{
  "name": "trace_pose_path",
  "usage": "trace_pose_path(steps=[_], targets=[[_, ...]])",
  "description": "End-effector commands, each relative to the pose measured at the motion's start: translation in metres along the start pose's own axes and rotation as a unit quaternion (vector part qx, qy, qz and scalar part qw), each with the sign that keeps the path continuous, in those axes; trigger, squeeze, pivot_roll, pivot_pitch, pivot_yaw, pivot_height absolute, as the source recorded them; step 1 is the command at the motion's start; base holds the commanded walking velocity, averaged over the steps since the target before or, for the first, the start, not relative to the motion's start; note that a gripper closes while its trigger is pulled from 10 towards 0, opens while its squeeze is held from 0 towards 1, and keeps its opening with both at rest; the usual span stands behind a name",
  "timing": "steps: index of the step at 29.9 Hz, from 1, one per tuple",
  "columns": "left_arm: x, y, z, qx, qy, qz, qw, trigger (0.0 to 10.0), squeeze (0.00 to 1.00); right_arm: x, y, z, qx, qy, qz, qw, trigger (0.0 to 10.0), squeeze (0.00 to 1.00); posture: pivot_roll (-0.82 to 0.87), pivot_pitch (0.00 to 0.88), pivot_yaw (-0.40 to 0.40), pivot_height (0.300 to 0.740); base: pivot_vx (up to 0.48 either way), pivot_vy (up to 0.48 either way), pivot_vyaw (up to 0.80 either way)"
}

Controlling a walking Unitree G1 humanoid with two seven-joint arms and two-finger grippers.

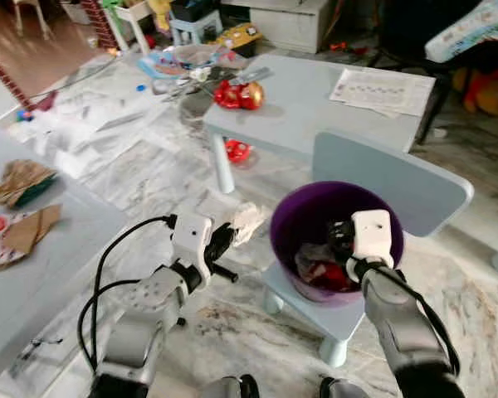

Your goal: Picking trash to rubbish bin

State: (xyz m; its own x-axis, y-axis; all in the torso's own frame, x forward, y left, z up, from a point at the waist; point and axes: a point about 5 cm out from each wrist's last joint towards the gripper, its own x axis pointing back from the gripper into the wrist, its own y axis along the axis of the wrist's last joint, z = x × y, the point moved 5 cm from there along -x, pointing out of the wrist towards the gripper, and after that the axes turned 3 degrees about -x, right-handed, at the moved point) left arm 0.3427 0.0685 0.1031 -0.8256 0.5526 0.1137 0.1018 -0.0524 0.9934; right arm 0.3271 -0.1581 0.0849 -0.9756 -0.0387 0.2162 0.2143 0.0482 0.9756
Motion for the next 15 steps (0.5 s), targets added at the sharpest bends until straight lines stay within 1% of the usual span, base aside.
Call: trace_pose_path(steps=[1, 2, 3, 5, 6, 7, 8, 9, 10, 11, 12, 13, 14, 15], targets=[[-0.008, -0.007, -0.002, -0.006, -0.011, 0.008, 1.0, 10.0, 0.0, 0.012, 0.008, 0.004, -0.001, 0.01, 0.004, 1.0, 10.0, 0.62, -0.23, 0.178, 0.172, 0.74, 0.0, 0.0, 0.0], [-0.014, -0.008, -0.004, -0.005, -0.016, 0.009, 1.0, 10.0, 0.0, 0.018, 0.011, 0.002, 0.006, 0.007, 0.004, 1.0, 10.0, 0.55, -0.24, 0.179, 0.175, 0.74, 0.0, 0.0, 0.0], [-0.014, -0.008, -0.004, -0.005, -0.016, 0.009, 1.0, 10.0, 0.0, 0.018, 0.011, 0.002, 0.006, 0.007, 0.004, 1.0, 10.0, 0.55, -0.24, 0.179, 0.175, 0.74, 0.0, 0.0, 0.0], [-0.024, -0.008, -0.009, -0.007, -0.026, 0.007, 1.0, 10.0, 0.0, 0.03, 0.017, -0.001, 0.013, 0.007, 0.007, 1.0, 10.0, 0.53, -0.27, 0.185, 0.182, 0.74, 0.0, 0.0, 0.0], [-0.032, -0.01, -0.013, -0.007, -0.032, 0.008, 0.999, 10.0, 0.0, 0.039, 0.02, -0.002, 0.014, 0.013, 0.022, 1.0, 10.0, 0.45, -0.3, 0.188, 0.185, 0.74, 0.0, 0.0, 0.0], [-0.037, -0.011, -0.015, -0.007, -0.036, 0.009, 0.999, 10.0, 0.0, 0.045, 0.02, -0.002, 0.014, 0.018, 0.034, 0.999, 10.0, 0.45, -0.31, 0.192, 0.189, 0.74, 0.0, 0.0, 0.0], [-0.046, -0.014, -0.021, -0.005, -0.045, 0.016, 0.999, 10.0, 0.0, 0.055, 0.019, 0.004, 0.013, 0.048, 0.06, 0.997, 10.0, 0.44, -0.33, 0.198, 0.193, 0.74, 0.0, 0.0, 0.0], [-0.048, -0.016, -0.023, -0.005, -0.047, 0.018, 0.999, 10.0, 0.0, 0.057, 0.018, 0.006, 0.014, 0.057, 0.068, 0.996, 10.0, 0.44, -0.33, 0.198, 0.193, 0.74, 0.0, 0.0, 0.0], [-0.053, -0.019, -0.028, -0.005, -0.052, 0.025, 0.998, 10.0, 0.0, 0.063, 0.016, 0.013, 0.018, 0.086, 0.087, 0.992, 10.0, 0.38, -0.34, 0.197, 0.193, 0.74, 0.0, 0.0, 0.0], [-0.054, -0.02, -0.029, -0.005, -0.053, 0.027, 0.998, 10.0, 0.0, 0.065, 0.015, 0.016, 0.019, 0.096, 0.092, 0.991, 10.0, 0.38, -0.34, 0.197, 0.193, 0.74, 0.0, 0.0, 0.0], [-0.057, -0.023, -0.033, 0.005, -0.054, 0.035, 0.998, 10.0, 0.0, 0.07, 0.012, 0.025, 0.016, 0.126, 0.105, 0.986, 10.0, 0.09, -0.35, 0.2, 0.195, 0.74, 0.0, 0.0, 0.0], [-0.061, -0.028, -0.039, 0.017, -0.054, 0.047, 0.997, 10.0, 0.0, 0.077, 0.007, 0.038, 0.003, 0.164, 0.126, 0.978, 10.0, 0.0, -0.36, 0.204, 0.195, 0.74, 0.0, 0.0, 0.0], [-0.064, -0.03, -0.042, 0.02, -0.052, 0.053, 0.997, 10.0, 0.0, 0.081, 0.004, 0.045, -0.017, 0.179, 0.141, 0.974, 10.0, 0.0, -0.36, 0.204, 0.195, 0.74, 0.0, 0.0, 0.0], [-0.065, -0.031, -0.044, 0.021, -0.05, 0.055, 0.997, 10.0, 0.0, 0.084, 0.002, 0.049, -0.031, 0.186, 0.149, 0.971, 10.0, 0.0, -0.36, 0.204, 0.195, 0.74, 0.0, 0.0, 0.0]])
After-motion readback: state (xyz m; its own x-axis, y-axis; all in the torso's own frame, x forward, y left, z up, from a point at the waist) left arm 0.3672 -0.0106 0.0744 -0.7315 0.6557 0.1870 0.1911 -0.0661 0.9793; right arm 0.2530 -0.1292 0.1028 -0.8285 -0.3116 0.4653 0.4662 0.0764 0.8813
